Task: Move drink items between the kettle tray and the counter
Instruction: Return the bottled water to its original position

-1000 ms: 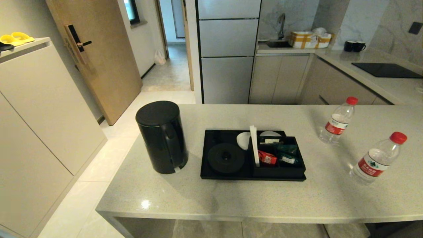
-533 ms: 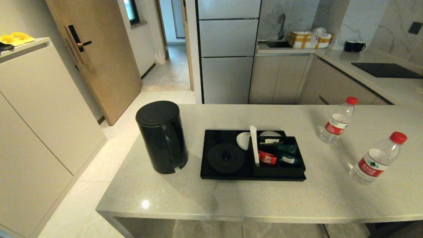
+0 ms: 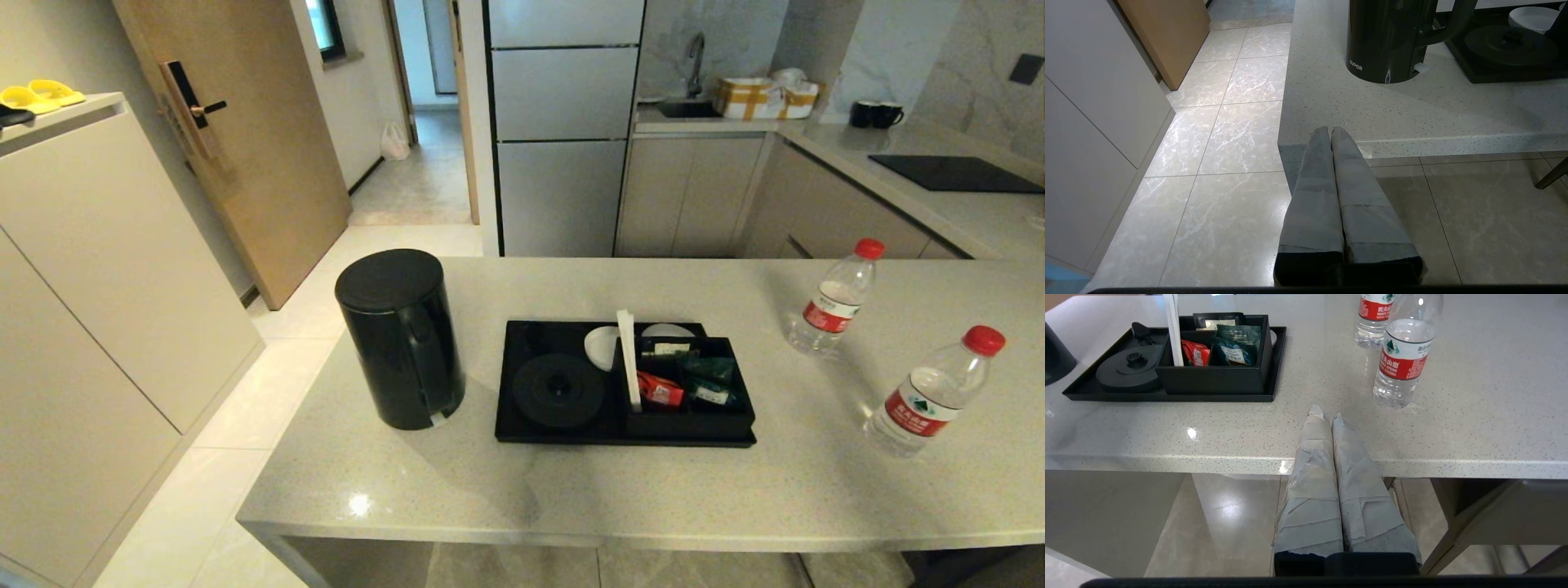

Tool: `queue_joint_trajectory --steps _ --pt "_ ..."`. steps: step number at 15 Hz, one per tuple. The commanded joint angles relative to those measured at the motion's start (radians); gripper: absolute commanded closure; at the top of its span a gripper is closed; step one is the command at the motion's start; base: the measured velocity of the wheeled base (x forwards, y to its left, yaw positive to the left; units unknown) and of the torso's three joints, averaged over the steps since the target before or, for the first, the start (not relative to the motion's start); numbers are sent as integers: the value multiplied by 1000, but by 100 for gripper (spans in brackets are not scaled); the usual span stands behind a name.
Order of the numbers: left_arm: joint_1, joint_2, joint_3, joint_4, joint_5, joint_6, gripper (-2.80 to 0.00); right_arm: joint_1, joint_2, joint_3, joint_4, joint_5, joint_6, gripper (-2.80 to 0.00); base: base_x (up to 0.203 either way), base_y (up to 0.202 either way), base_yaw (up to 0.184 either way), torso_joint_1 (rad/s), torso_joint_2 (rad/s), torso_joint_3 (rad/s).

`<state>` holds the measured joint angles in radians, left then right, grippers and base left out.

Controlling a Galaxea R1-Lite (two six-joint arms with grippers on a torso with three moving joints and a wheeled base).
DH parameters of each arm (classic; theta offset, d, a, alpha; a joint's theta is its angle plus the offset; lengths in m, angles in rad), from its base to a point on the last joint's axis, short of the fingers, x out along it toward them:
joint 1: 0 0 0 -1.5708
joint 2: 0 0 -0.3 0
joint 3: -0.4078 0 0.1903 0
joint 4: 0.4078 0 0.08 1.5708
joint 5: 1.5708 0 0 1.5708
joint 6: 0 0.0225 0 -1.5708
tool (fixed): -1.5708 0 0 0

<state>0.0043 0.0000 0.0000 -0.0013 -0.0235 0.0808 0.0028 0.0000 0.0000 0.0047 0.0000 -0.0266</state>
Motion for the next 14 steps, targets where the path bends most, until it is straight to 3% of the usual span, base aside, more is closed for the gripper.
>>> queue_joint_trajectory --steps 1,14 --pt "0 0 0 0 0 0 0 0 0 0 0 -6 9 0 0 0 0 0 0 0" --pt "0 0 0 0 0 1 0 0 0 0 -3 -9 37 0 0 0 0 0 0 0"
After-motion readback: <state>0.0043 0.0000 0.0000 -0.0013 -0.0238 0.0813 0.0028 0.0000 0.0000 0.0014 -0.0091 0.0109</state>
